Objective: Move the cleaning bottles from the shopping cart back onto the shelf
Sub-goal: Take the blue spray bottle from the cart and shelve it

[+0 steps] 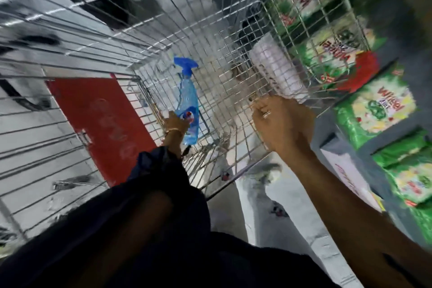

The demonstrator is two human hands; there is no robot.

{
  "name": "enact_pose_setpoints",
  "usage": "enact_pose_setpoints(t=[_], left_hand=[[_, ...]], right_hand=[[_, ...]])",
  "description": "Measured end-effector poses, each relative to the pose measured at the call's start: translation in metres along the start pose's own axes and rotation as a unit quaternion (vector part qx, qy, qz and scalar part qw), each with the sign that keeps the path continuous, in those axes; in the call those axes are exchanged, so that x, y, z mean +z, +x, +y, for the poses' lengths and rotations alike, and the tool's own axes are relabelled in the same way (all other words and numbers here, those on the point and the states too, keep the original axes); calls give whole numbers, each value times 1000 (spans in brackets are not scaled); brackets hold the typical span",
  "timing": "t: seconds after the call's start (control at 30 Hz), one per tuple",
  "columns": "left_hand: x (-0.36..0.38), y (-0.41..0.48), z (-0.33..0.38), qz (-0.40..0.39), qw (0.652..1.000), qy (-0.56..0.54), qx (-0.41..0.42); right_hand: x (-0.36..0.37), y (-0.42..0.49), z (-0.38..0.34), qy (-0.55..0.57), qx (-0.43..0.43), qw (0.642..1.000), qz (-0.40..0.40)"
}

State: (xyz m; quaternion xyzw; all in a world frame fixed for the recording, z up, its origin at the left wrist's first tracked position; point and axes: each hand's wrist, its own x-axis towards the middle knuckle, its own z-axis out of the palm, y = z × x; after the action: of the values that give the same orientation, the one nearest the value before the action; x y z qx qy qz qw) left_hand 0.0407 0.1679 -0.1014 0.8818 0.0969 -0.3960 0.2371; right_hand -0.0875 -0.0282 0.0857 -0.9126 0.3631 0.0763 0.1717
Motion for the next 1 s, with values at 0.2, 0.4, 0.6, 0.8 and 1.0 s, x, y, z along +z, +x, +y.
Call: enact_pose_setpoints(t=[0.2,0.4,0.6,0.8,1.0], left_hand=[[-10,1,2,-76,997,15,-19],[-14,-33,37,-105,990,-91,-2],[-56,-105,96,-191,938,-238,164],[-99,-213,152,-256,868,-272,327],[-79,-309,197,-324,805,-273,415]], right_hand=[[2,-1,1,24,-16,999,26],[-3,-4,1,72,-16,997,29],[-54,-10,10,443,74,891,-70],[-125,-45,35,573,50,801,-166],[-175,-89,65,694,44,714,-83]])
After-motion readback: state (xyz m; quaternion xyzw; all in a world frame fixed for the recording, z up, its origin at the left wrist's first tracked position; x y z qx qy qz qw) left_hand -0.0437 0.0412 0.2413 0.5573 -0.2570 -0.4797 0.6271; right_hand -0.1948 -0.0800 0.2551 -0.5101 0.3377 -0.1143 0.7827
